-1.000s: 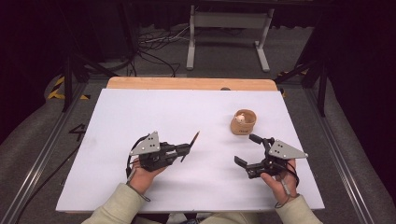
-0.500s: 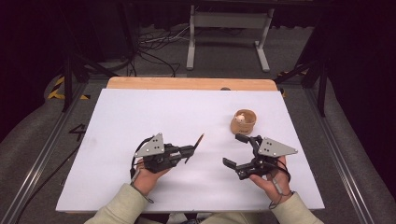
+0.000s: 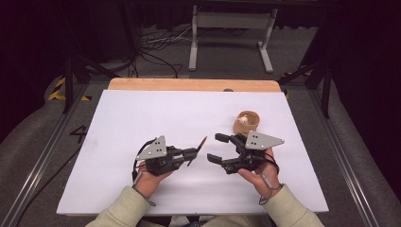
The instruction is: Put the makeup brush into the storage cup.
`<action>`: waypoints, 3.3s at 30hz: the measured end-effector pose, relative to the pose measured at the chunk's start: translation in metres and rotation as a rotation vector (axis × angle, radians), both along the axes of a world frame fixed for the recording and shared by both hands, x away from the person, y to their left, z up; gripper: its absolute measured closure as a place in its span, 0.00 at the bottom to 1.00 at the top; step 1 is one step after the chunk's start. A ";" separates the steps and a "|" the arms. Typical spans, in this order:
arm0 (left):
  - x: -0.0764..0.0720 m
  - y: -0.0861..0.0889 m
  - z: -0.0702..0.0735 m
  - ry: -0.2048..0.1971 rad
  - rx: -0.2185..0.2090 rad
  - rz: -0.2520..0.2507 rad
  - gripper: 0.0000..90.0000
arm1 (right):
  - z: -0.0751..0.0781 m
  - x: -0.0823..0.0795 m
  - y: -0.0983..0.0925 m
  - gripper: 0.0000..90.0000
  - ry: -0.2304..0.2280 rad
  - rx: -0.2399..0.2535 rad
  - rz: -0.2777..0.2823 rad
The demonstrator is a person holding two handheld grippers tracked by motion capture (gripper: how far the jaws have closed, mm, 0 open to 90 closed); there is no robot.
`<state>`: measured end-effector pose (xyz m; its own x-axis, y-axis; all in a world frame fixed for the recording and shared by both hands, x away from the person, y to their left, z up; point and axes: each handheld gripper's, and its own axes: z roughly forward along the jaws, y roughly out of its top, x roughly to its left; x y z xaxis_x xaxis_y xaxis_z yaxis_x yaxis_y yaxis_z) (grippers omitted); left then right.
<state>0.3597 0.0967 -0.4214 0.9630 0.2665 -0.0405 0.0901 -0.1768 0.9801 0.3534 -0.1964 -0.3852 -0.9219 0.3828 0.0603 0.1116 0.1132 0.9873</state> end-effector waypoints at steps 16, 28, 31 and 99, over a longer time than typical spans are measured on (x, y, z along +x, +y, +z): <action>-0.001 -0.002 -0.001 -0.002 0.004 -0.010 0.92 | -0.002 0.012 0.021 0.71 0.013 -0.022 0.072; -0.003 -0.002 -0.001 -0.033 0.015 -0.007 0.92 | -0.004 0.016 0.023 0.91 0.057 0.012 0.114; -0.003 -0.002 -0.001 -0.039 0.016 -0.008 0.92 | -0.004 0.016 0.024 0.92 0.064 0.013 0.126; 0.000 0.047 0.005 0.112 -0.067 0.196 0.01 | 0.085 0.080 -0.067 0.93 -0.029 -0.097 -0.312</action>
